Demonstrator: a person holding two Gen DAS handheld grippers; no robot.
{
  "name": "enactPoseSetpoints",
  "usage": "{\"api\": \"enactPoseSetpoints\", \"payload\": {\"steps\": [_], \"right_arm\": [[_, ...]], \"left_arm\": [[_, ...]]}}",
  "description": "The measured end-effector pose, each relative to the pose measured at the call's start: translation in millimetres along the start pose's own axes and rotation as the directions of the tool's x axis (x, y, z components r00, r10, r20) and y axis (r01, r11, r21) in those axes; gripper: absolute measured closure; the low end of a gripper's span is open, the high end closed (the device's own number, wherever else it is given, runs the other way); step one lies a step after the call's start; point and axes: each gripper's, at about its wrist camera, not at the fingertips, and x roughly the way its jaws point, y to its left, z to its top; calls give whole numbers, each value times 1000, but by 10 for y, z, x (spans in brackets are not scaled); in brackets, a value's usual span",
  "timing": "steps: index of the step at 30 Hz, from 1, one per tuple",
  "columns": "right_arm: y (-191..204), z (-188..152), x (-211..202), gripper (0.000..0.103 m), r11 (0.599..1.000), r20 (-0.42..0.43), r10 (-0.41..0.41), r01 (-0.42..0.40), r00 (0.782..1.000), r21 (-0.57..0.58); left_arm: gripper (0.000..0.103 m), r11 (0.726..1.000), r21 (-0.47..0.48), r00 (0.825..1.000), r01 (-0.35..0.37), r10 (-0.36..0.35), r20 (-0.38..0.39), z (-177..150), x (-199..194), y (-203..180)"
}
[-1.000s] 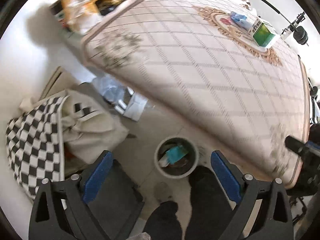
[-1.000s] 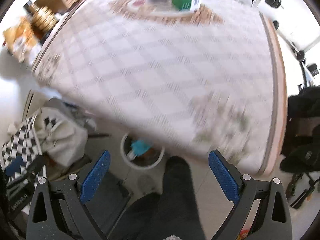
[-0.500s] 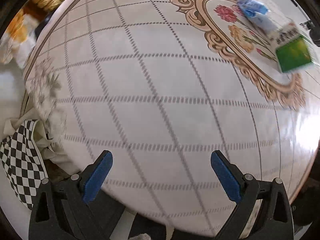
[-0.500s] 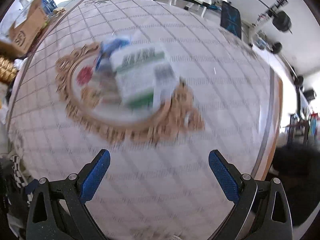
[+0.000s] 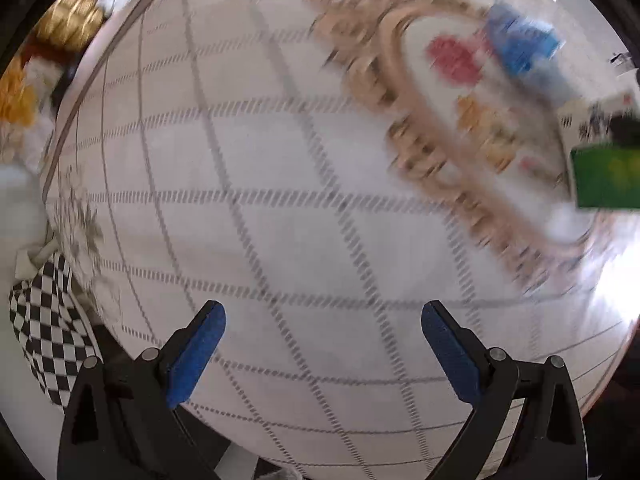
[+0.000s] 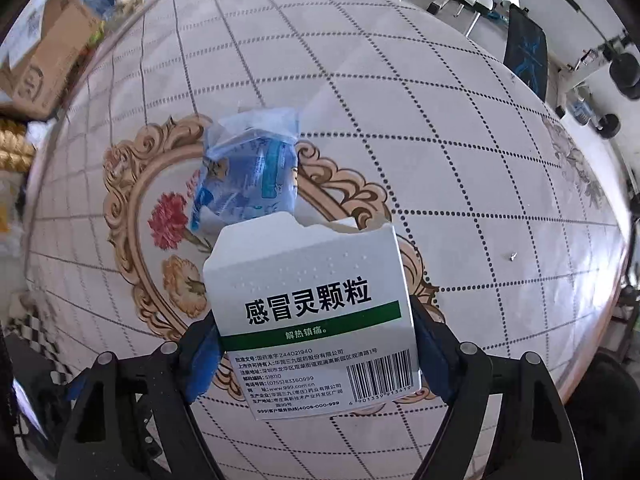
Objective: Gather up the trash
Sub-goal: 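Grasp the blue plastic wrapper with the left tool while the right tool grasps the white-green medicine box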
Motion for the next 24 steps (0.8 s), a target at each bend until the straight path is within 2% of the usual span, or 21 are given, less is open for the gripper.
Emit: {"api": "enactPoseSetpoints", "payload": {"steps": [4, 8, 11, 14, 18, 19, 20, 22, 23, 24], "right_arm": [[-511, -12, -202, 19, 991, 42, 18, -24, 999, 135], [-1098, 82, -218, 19, 959, 53, -55, 38, 997, 280], [-1554, 203, -114, 19, 921, 29, -94, 76, 995, 381], [-1771, 300, -64, 19, 905, 22, -106, 87, 994, 416], [-1823, 424, -45, 20, 911, 1, -86, 78, 996, 405], [-1840, 462, -37, 20, 913, -8, -87, 83, 996, 399], [-1858, 437, -16, 20, 914, -16, -88, 87, 996, 397], [-1844, 509, 73, 20, 918, -48, -75, 88, 996, 387], [-1828, 498, 118, 20, 920, -63, -78, 96, 995, 379], [-1804, 463, 119, 20, 924, -59, -91, 106, 994, 368]], "left_arm": [[3, 998, 22, 996, 62, -63, 62, 346, -305, -267], [3, 989, 34, 985, 142, -144, 90, 769, -453, -608], [3, 986, 32, 983, 163, -165, 86, 1041, -435, -835], [3, 987, 37, 984, 158, -160, 74, 1232, -347, -990], [6, 987, 45, 987, 156, -157, 25, 1386, -126, -1119], [11, 986, 49, 987, 158, -160, 18, 1407, -81, -1135], [31, 986, 49, 987, 159, -160, 15, 1415, -48, -1137], [50, 987, 48, 987, 152, -154, 39, 1400, -76, -1124], [71, 987, 52, 986, 153, -155, 55, 1390, -103, -1111], [77, 987, 60, 986, 146, -150, 77, 1366, -147, -1105]]}}
